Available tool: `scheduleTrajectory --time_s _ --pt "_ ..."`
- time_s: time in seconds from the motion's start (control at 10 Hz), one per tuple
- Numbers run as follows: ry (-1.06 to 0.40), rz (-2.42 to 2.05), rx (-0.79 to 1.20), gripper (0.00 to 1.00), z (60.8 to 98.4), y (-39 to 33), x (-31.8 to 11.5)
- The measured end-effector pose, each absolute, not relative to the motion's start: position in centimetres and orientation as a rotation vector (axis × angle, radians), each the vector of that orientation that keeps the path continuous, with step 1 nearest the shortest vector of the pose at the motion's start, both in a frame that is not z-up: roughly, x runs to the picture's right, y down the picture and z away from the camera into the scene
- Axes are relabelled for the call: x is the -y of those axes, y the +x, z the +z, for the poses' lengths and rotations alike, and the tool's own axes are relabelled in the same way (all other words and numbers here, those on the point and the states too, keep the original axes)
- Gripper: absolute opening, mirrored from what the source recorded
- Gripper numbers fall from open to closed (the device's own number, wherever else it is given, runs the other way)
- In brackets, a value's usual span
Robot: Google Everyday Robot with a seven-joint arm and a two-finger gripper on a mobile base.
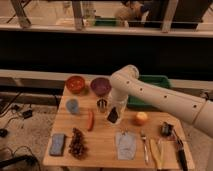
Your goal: Place eraser in paper cup
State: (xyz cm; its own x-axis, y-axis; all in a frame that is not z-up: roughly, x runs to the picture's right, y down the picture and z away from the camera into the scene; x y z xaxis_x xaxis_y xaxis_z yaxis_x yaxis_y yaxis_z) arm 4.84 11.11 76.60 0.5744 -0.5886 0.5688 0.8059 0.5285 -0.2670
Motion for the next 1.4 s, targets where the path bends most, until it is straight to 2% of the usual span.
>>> scheduleTrajectory --time_s 0.4,0.6,1.4 --pt "-0.545 -0.867 0.439 0.06 76.91 4.65 -10.99" --pt "-0.548 -0.873 0.448 0.11 77.10 3.93 -11.03" --pt "-0.550 -0.872 0.447 0.11 77.07 4.09 -11.06"
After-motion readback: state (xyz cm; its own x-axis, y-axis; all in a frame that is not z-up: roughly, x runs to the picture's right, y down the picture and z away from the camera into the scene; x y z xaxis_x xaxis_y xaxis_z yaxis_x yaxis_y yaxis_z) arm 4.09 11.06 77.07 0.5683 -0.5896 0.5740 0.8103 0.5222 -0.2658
